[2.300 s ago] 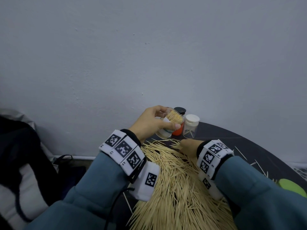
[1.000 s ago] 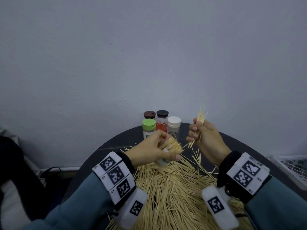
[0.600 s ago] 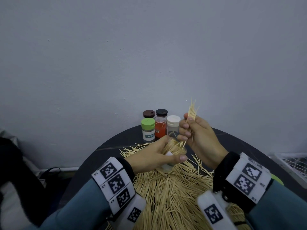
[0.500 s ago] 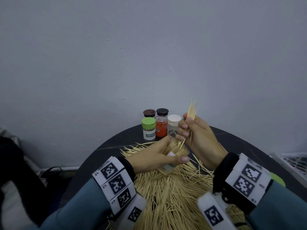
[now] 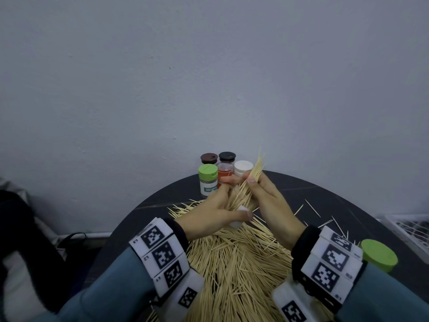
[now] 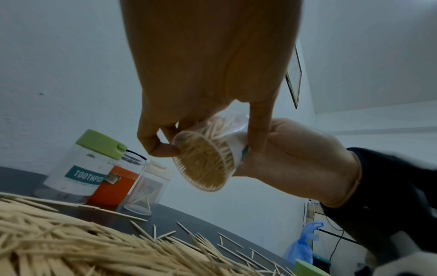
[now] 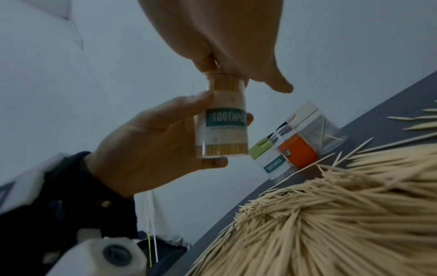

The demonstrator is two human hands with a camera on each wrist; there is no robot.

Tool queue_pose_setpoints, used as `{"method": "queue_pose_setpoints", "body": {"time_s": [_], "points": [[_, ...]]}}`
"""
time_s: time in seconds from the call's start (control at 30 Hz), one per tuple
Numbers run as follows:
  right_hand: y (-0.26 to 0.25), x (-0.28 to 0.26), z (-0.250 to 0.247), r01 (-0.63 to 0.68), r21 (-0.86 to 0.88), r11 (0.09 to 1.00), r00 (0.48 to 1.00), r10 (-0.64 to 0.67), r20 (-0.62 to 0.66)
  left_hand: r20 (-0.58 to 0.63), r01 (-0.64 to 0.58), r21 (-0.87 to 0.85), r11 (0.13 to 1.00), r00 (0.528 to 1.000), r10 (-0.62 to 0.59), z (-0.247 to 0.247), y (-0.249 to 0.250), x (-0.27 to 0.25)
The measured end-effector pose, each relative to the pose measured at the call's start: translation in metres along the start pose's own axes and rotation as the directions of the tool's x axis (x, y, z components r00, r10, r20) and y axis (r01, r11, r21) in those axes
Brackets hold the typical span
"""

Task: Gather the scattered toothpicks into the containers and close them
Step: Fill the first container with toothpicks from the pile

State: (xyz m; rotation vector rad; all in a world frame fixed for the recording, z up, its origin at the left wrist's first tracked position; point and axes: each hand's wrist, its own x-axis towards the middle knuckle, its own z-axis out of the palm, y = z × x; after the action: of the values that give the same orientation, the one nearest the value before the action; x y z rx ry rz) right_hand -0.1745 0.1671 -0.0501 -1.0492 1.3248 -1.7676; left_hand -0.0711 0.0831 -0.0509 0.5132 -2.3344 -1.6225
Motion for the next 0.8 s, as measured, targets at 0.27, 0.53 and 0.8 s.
{"method": "queue_pose_setpoints", "body": {"time_s": [0.27, 0.53, 0.8], "points": [[-0.001, 0.002, -0.005, -0.074, -0.047, 0.996, 0.995, 0.077, 0.056, -0.078, -0.031, 0.017, 0.999, 0.996, 0.033, -0.003, -0.001, 0.000], [-0.003, 0.005, -0.011, 0.042, -0.065, 0.997, 0.999, -0.042, 0.003, -0.066, -0.025, 0.044, 0.999, 0.997, 0.028, -0.004, 0.001, -0.002], [0.007, 0.003, -0.012, 0.069, -0.103, 0.992, 0.997, -0.064, 0.047, -0.102, -0.040, 0.008, 0.999, 0.994, 0.041, -0.006, 0.001, -0.002]]}}
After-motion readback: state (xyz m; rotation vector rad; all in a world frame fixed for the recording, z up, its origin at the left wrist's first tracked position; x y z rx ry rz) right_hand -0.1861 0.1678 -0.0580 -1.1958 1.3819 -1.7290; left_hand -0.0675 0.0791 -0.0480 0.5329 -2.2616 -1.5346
